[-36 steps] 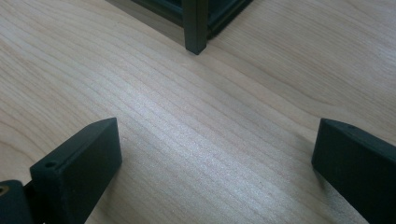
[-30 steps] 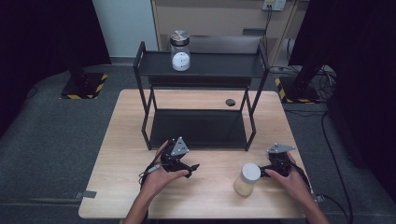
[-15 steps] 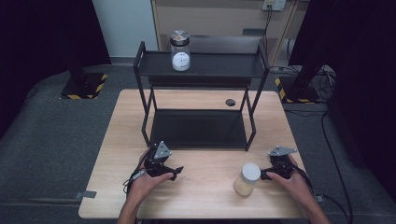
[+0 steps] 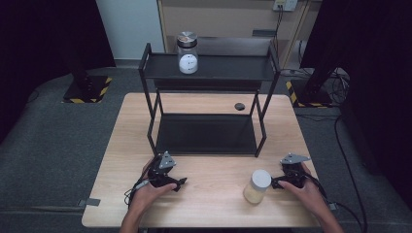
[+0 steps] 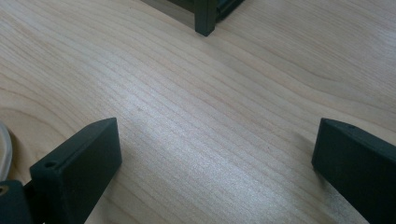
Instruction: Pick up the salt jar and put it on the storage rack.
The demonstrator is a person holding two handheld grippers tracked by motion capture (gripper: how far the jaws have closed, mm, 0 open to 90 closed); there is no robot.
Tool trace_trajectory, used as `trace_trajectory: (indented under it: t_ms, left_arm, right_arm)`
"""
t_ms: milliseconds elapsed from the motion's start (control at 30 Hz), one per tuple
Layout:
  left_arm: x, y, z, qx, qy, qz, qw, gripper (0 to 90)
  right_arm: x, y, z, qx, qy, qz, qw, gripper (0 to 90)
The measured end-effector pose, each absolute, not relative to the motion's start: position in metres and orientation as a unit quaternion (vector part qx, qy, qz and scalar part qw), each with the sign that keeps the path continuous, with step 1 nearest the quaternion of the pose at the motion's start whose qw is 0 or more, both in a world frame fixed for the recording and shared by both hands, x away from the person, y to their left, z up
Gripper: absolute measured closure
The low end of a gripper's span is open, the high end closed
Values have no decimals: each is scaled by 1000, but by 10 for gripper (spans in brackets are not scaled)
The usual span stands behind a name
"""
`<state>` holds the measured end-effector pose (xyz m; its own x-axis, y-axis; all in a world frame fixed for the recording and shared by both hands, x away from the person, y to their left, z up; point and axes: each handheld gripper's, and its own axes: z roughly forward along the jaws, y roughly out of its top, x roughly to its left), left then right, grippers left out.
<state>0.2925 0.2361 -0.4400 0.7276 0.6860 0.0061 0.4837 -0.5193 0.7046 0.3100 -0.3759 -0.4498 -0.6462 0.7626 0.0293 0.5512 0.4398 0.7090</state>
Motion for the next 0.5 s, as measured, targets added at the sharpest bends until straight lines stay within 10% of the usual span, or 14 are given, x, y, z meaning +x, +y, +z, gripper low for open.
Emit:
trace_trajectory:
  t_ms: [500]
  left_arm:
    - [294, 238, -442, 857, 356, 135, 347, 0]
  right_arm:
    - [310, -376, -450, 393, 835, 354, 149, 22]
